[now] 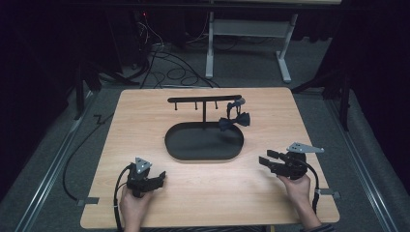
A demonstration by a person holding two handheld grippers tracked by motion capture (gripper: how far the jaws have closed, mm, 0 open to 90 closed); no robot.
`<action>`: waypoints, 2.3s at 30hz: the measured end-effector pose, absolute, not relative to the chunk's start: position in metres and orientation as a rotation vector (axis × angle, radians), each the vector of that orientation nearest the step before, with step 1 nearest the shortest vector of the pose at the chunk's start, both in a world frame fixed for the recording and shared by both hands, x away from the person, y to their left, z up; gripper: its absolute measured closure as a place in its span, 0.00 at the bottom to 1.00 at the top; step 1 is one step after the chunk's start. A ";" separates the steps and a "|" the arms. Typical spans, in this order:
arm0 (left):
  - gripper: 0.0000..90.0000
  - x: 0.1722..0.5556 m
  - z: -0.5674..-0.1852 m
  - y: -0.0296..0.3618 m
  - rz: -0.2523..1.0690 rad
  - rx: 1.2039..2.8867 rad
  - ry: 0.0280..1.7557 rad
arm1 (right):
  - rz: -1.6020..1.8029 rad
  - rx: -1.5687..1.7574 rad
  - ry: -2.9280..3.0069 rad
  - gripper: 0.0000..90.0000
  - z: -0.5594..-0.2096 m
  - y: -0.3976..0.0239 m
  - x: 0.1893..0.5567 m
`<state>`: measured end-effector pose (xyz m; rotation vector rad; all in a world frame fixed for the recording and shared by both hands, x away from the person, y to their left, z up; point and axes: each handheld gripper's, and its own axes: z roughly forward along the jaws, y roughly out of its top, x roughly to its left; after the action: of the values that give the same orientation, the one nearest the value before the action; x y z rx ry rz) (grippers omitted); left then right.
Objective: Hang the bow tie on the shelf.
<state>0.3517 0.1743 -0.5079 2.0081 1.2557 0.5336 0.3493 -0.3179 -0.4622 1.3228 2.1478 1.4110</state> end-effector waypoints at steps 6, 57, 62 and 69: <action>0.27 0.352 -0.508 0.174 0.533 2.009 1.256 | 1.398 1.319 2.177 0.50 -0.466 -0.313 0.350; 0.27 0.352 -0.508 0.174 0.534 2.010 1.256 | 1.188 1.297 2.285 0.51 -0.494 -0.277 0.358; 0.27 0.352 -0.508 0.174 0.533 2.011 1.256 | 1.164 1.291 2.300 0.53 -0.497 -0.272 0.358; 0.27 0.352 -0.508 0.174 0.534 2.009 1.256 | 1.135 1.279 2.312 0.53 -0.502 -0.267 0.358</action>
<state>0.3517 0.1743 -0.5078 2.0095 1.2561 0.5338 0.3580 -0.2674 -0.5017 1.2793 2.3117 1.1353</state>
